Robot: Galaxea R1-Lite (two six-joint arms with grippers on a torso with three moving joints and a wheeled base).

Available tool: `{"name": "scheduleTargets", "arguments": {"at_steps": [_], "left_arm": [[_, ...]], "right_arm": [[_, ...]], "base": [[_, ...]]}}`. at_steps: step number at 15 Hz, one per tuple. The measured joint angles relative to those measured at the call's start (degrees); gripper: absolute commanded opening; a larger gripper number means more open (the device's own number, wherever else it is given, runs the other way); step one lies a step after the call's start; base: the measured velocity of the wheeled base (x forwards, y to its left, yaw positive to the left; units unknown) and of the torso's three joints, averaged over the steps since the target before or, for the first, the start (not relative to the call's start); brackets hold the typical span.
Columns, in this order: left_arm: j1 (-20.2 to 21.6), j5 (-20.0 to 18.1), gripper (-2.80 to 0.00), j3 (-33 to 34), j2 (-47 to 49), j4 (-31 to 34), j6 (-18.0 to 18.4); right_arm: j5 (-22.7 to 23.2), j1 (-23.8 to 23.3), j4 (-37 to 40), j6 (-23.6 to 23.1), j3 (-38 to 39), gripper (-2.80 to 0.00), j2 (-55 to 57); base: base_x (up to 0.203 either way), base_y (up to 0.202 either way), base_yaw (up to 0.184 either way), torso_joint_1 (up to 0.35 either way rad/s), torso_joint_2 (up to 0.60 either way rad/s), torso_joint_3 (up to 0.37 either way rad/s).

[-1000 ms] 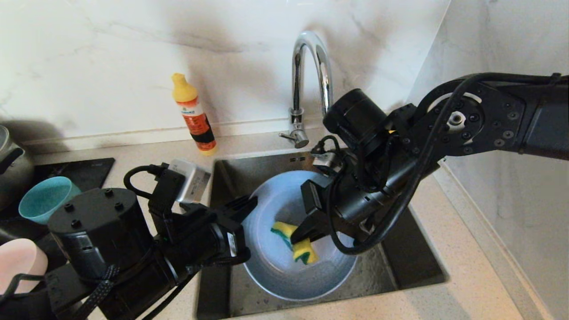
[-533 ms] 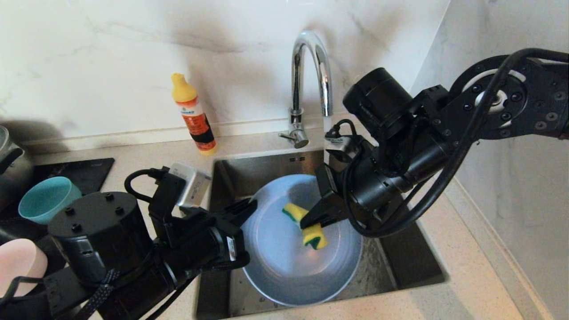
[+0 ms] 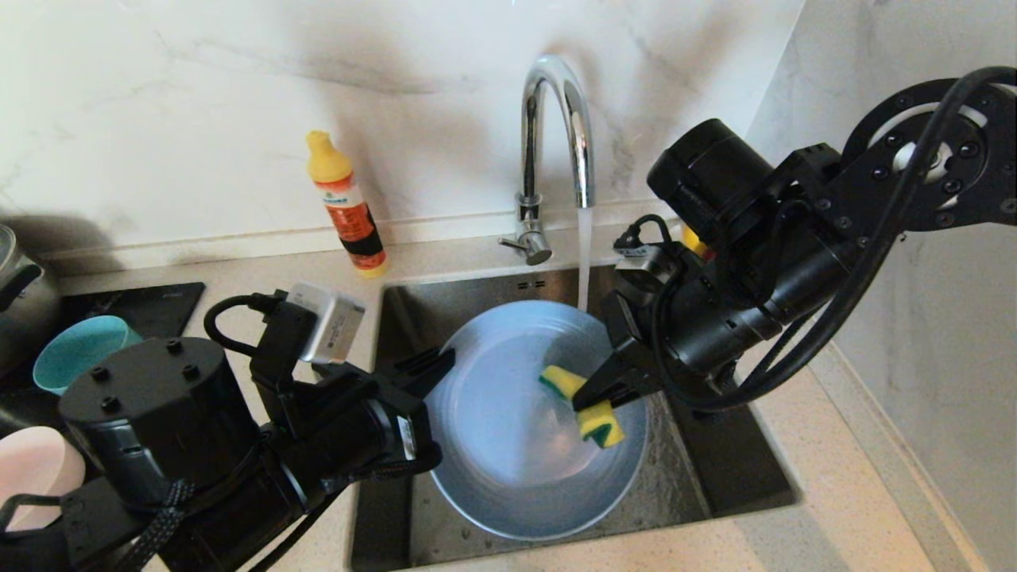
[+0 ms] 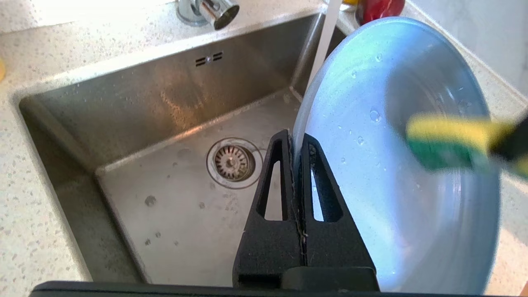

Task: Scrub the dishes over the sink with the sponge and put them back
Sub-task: Wipe the plate

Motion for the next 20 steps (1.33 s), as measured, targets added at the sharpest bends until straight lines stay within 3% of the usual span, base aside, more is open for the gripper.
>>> {"name": "scheduleTargets", "arguments": {"at_steps": [4,11,20], "left_arm": [[0.02,0.79,-2.8,-0.8,-0.09,0.01,-0.14],[0.09,1.06,-2.8,-1.81,0.91,-0.03,-0.56],[-0.04,0.97,-2.8,-0.49,0.69,-0.15,-0.69]], "right_arm": [[0.3,1.13,0.41,-0.28,1.33,-2.8,0.52],[0.17,7.13,0.28,-0.24,0.08,-2.8,3.39],[-0.02,8.03,-7.99,0.32,-0.79,-2.8,4.78]], "base": [[0.0,0.0,0.0,0.0,0.0,0.0],[0.0,0.0,0.0,0.0,0.0,0.0],[0.0,0.0,0.0,0.0,0.0,0.0]]}}
